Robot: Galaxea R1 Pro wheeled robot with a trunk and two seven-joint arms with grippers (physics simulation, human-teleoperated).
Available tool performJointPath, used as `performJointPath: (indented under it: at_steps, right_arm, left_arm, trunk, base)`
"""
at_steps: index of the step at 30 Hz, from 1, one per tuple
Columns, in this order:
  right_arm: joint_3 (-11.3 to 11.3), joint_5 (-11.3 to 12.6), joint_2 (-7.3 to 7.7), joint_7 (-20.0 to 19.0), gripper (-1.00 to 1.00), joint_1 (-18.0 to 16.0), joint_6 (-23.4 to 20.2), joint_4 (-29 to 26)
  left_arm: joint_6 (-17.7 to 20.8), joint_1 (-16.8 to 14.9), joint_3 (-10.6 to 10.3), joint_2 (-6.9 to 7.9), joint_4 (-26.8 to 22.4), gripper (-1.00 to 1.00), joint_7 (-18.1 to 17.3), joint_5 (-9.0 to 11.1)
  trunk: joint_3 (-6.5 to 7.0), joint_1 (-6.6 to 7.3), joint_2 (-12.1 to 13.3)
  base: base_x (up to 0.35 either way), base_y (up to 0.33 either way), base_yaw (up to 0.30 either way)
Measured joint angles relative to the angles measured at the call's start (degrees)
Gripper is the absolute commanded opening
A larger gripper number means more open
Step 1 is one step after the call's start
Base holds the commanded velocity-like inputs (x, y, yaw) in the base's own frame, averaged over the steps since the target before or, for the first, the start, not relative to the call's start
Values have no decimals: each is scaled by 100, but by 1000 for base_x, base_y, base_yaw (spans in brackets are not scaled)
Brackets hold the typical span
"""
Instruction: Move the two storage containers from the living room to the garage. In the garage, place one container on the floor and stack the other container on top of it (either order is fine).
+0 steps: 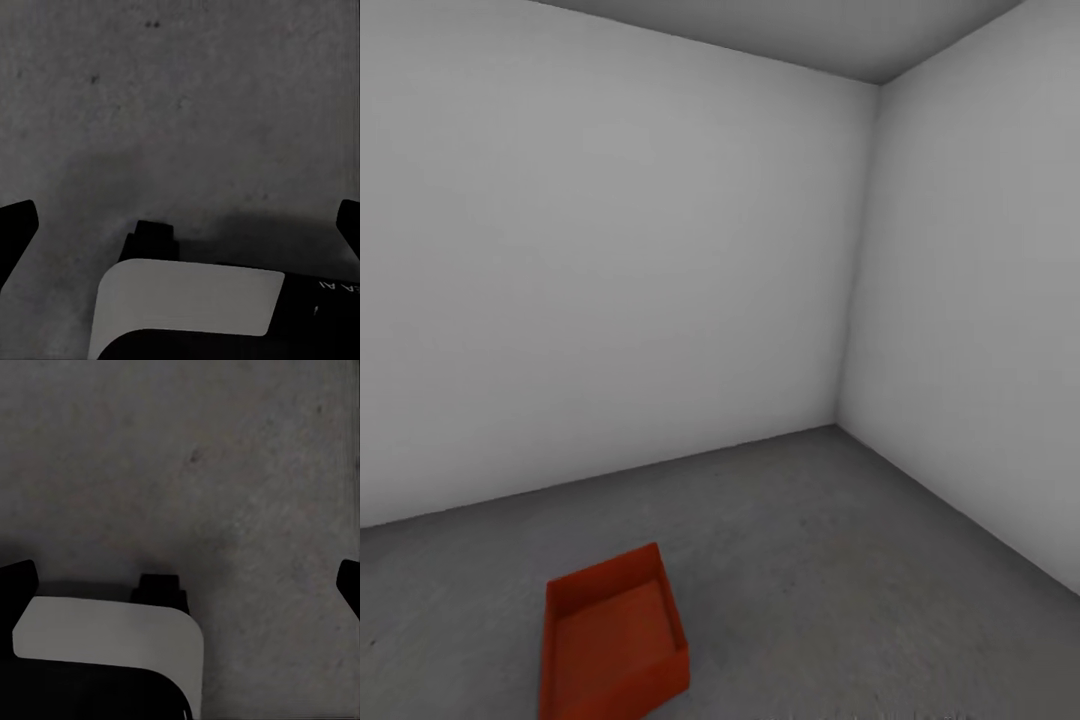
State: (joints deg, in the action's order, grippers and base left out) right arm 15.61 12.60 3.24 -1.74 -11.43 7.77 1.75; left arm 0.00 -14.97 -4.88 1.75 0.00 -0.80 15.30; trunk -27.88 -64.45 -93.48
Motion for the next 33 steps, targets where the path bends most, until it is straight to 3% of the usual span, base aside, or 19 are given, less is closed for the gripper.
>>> performJointPath:
  at_steps: [33]
  right_arm:
    - [-8, -10, 40, -1, 100, 0, 16, 0]
  left_arm:
    - [0, 1, 0, -1, 0, 100, 0, -1]
  trunk:
    - [0, 0, 0]
  base:
    - [0, 0, -300]
